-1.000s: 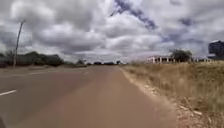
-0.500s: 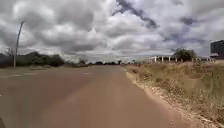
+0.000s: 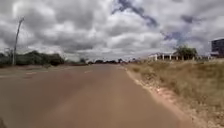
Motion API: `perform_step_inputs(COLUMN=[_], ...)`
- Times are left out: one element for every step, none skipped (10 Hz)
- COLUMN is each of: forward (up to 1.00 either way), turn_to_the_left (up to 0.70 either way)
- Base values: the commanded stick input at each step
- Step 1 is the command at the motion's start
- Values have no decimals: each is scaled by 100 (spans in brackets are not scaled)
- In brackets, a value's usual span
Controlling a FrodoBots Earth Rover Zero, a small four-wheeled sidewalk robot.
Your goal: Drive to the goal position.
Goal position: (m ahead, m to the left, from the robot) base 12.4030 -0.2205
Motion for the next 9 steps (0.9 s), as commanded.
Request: perform_step_inputs(forward=[85, 85, 85, 85, 85, 85, 85, 85, 85], turn_to_the_left=[-22, -28, -34, -30, -23, -13, -3, 0, 0])
